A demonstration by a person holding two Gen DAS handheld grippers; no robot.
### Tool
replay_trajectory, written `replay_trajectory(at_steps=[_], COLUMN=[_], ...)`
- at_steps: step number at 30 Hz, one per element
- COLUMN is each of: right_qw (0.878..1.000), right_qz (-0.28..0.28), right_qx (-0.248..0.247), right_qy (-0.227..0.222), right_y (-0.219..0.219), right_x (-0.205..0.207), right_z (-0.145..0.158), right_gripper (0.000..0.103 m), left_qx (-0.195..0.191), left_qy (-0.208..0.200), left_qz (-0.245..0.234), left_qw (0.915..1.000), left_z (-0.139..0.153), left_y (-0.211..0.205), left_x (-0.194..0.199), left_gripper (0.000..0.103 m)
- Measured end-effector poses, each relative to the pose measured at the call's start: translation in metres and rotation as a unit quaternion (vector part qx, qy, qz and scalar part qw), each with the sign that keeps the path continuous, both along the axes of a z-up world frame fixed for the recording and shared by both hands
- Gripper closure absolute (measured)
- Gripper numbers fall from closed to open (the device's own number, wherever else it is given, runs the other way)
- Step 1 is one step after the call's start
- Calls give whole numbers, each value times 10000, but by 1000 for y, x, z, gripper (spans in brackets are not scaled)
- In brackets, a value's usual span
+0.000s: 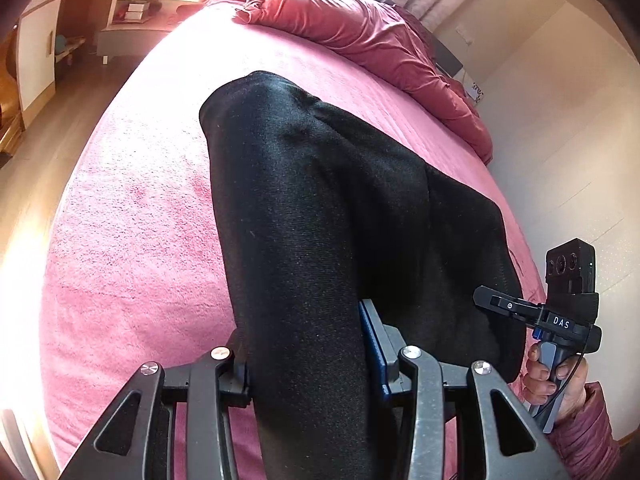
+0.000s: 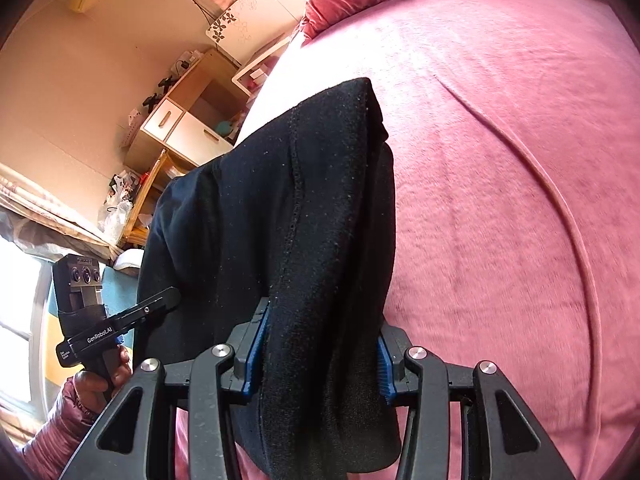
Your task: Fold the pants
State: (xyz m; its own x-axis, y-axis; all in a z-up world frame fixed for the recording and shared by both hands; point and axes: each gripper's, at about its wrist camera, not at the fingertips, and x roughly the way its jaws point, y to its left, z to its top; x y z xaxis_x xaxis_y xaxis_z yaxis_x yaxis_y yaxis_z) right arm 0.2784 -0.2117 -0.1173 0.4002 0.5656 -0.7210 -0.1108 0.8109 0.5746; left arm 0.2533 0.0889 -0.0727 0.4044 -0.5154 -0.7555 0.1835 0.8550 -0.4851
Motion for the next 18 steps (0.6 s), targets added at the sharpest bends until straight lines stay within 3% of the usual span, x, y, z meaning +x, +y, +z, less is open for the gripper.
replay_trajectory(at_steps=[8,11,13,15,18], right_qw=[9996,9991,9985,9981,9987], right_qz=[-6,-116,-207,-362,-308], right_qx=[-134,-86,-103,163,27], right_qy=[236,404,489,480,417], right_y=[-2,-8,-8,-14,-12], right_x=[24,23,19,15,12], right_z=[-21,-40,-56,-61,-57], right_gripper=[58,56,54,53,53], left_qx=[109,204,261,359,308], left_qy=[308,382,336,180,191], left_qz=[125,161,215,320,428], left_qw=[9994,9989,9989,9987,9984], left_z=[-25,-40,-47,-51,-51], left_y=[0,-1,-2,-7,-5], left_x=[31,39,35,33,30], left_gripper=[57,51,41,35,34])
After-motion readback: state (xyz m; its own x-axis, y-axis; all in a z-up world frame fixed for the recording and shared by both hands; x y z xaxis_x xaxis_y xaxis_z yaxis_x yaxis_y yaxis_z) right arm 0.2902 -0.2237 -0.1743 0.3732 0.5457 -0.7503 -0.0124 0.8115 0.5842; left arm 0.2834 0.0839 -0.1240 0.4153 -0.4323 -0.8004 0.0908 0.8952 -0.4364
